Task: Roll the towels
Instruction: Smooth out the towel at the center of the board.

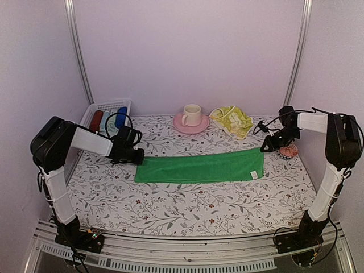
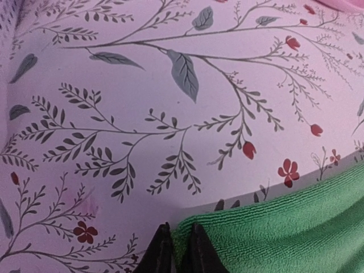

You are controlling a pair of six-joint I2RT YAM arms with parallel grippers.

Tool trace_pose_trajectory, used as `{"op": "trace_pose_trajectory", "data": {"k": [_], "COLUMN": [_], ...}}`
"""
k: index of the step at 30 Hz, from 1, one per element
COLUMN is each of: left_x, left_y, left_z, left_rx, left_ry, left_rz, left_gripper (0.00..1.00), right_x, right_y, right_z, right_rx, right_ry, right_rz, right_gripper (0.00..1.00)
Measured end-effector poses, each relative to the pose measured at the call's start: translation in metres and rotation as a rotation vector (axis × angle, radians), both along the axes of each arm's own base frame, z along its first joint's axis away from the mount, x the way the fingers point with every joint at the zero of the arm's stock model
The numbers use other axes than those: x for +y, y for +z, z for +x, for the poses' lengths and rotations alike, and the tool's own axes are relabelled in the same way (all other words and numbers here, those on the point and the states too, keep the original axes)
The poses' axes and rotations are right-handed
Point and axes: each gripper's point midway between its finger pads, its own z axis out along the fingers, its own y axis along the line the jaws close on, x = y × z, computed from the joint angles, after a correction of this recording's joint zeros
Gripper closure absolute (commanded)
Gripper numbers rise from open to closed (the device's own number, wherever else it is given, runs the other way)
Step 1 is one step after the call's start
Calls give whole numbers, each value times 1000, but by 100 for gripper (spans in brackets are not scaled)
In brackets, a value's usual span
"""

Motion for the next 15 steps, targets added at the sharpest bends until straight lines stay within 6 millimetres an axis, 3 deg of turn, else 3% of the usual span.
{"op": "trace_pose_trajectory", "data": {"k": [5, 9, 15], "left_x": [-1, -1, 4], "left_y": [-1, 0, 1], "left_z": [6, 6, 8], "left_rx": [-14, -20, -29], "left_ry": [11, 16, 40], "left_rz": [26, 35, 51], "left_gripper": [92, 84, 59], "right_x": [-8, -14, -21], "right_y": [-6, -18, -30], "right_z": [9, 16, 23], "right_rx": [7, 22, 26], "right_ry": [-38, -64, -88], "right_rz": [-43, -75, -124], "right_gripper": [97, 96, 73]}}
